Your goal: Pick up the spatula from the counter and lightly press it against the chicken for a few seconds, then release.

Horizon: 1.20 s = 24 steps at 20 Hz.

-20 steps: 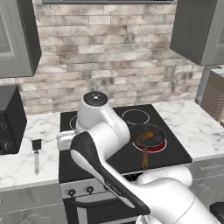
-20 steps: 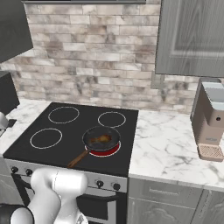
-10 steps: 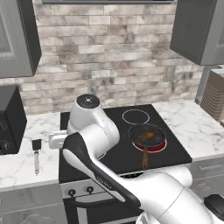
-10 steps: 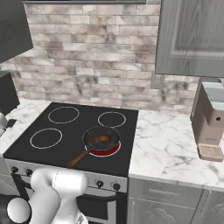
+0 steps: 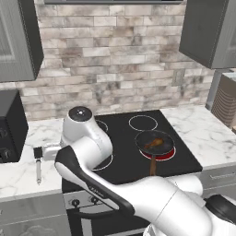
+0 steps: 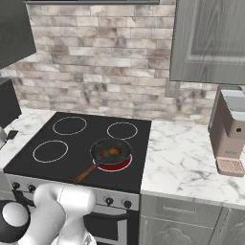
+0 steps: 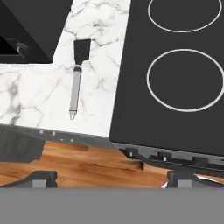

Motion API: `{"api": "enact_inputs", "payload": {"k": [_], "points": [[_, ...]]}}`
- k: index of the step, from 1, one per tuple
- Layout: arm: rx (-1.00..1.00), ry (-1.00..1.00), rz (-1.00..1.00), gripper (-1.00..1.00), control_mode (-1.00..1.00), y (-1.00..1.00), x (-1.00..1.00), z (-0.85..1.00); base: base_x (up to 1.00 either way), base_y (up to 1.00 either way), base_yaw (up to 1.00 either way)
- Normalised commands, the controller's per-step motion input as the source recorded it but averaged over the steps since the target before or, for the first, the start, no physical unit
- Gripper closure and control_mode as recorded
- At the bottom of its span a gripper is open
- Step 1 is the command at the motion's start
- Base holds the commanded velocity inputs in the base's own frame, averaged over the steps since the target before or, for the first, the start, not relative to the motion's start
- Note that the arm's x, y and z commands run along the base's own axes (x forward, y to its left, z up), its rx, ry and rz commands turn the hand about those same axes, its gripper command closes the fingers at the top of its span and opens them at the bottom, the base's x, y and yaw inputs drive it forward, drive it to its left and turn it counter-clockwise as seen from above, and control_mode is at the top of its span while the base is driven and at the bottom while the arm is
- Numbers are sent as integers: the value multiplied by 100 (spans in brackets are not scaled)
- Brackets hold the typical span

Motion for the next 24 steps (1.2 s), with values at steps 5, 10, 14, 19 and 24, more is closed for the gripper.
{"api": "enact_inputs", "payload": {"k": [5,10,14,19,24], "points": [[0,2,0,-100,-100,33,18,-21,0,0,0],[3,4,0,-100,-100,27,16,-13,0,0,0],[2,4,0,-100,-100,26,16,-16,0,0,0],[0,3,0,-100,-100,20,12,-20,0,0,0],[0,0,0,-100,-100,19,12,-18,0,0,0]]}}
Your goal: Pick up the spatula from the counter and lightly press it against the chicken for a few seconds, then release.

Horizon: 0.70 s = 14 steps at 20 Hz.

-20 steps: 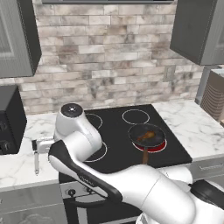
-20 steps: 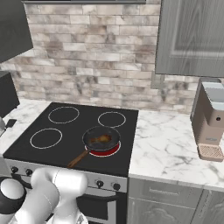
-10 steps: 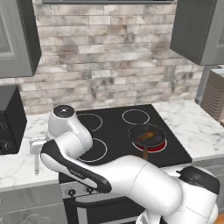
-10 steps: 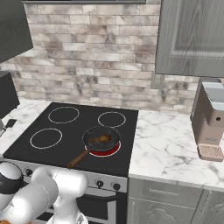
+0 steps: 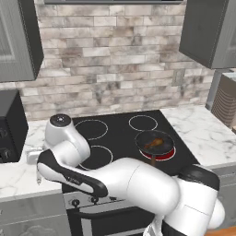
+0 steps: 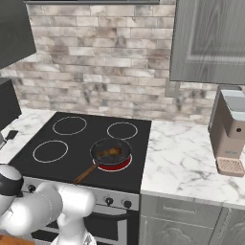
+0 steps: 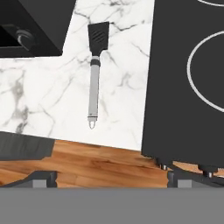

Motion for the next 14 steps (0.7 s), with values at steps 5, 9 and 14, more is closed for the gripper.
{"api": "enact_inputs", "payload": {"k": [5,9,14], "points": [[0,0,0,-100,-100,12,18,-11,0,0,0],[0,0,0,-100,-100,0,29,-17,0,0,0],[0,0,0,-100,-100,5,19,-17,0,0,0]]}}
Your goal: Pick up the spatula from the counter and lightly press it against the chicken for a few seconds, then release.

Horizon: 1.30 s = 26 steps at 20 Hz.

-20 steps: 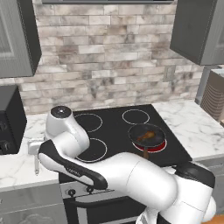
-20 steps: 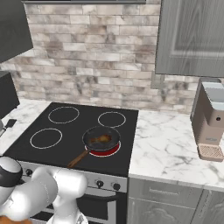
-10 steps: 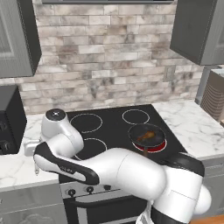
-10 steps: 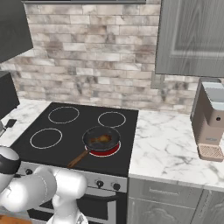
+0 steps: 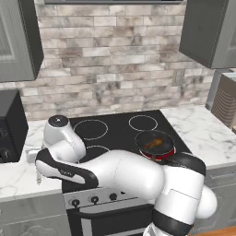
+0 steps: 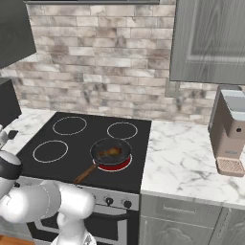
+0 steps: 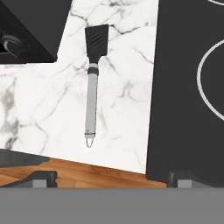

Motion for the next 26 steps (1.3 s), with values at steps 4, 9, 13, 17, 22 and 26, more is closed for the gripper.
{"api": "enact_inputs", "payload": {"k": [4,9,13,17,22,26], "points": [[0,0,0,-100,-100,16,12,-18,0,0,0],[0,0,0,-100,-100,22,10,-13,0,0,0],[0,0,0,-100,-100,19,10,-11,0,0,0],[0,0,0,-100,-100,14,10,-15,0,0,0],[0,1,0,-100,-100,7,9,-22,0,0,0],[0,2,0,-100,-100,5,10,-20,0,0,0]]}}
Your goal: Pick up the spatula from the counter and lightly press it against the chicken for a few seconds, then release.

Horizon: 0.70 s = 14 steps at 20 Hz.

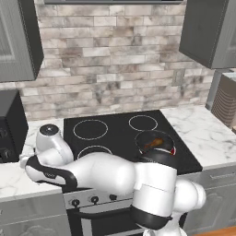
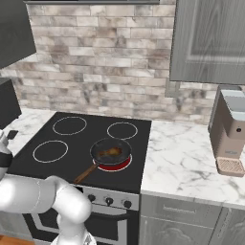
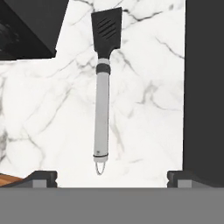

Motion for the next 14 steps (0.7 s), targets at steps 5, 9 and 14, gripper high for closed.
{"api": "enact_inputs", "payload": {"k": [5,9,14], "points": [[0,1,0,-100,-100,6,13,-13,0,0,0],[0,0,0,-100,-100,8,13,-8,0,0,0],[0,1,0,-100,-100,13,14,-11,0,0,0]]}}
